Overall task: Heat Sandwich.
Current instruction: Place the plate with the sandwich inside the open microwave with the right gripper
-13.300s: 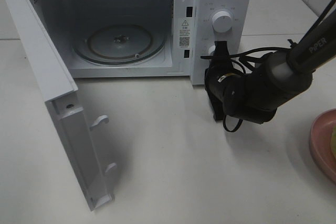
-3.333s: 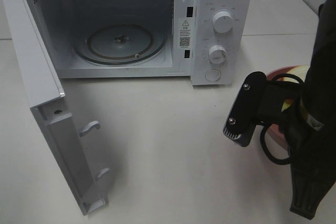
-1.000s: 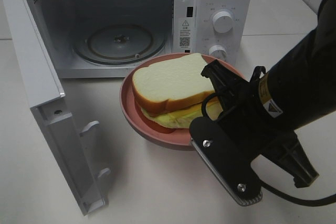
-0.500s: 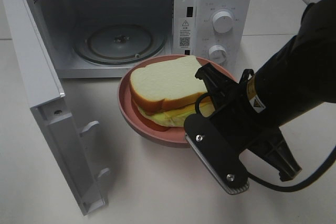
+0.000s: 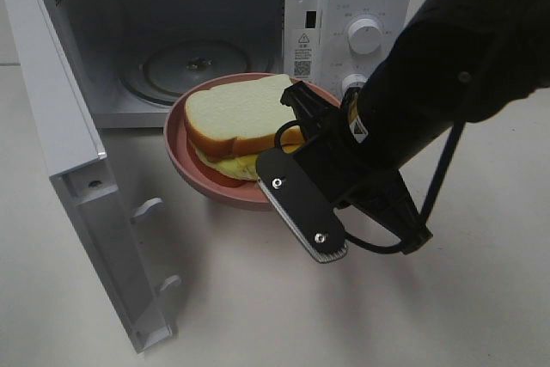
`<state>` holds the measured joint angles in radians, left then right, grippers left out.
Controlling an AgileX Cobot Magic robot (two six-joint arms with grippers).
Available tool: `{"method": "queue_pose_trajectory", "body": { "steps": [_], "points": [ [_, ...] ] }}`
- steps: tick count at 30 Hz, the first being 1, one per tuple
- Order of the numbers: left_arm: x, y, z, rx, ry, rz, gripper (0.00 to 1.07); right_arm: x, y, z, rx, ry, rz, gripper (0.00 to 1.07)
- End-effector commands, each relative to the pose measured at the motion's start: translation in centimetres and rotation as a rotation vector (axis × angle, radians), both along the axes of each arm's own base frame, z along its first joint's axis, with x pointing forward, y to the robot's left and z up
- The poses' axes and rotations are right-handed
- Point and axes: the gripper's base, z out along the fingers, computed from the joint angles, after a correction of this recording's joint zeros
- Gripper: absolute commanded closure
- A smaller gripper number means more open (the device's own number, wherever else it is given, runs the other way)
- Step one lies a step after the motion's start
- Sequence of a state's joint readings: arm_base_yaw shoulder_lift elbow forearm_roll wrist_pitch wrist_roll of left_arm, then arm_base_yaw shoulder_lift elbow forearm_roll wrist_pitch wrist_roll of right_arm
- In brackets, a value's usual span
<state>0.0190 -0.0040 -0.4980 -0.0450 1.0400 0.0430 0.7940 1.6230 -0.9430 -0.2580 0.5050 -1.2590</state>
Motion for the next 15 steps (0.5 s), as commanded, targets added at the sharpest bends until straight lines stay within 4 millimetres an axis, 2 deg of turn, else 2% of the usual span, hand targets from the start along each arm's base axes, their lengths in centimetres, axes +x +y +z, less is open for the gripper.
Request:
{"method": "queue_pose_trajectory", "body": {
  "steps": [1,15],
  "points": [
    [-0.4,0.0,-0.1,-0.005,-0.027,-0.002,0.05,1.1,0.9,0.6,0.045,-0.016,0.027,1.07],
    [-0.4,0.0,-0.1,-0.005,-0.027,-0.002,0.05,4.3,3.8,0.4,0.045,-0.01,0.078,1.07]
  ]
}}
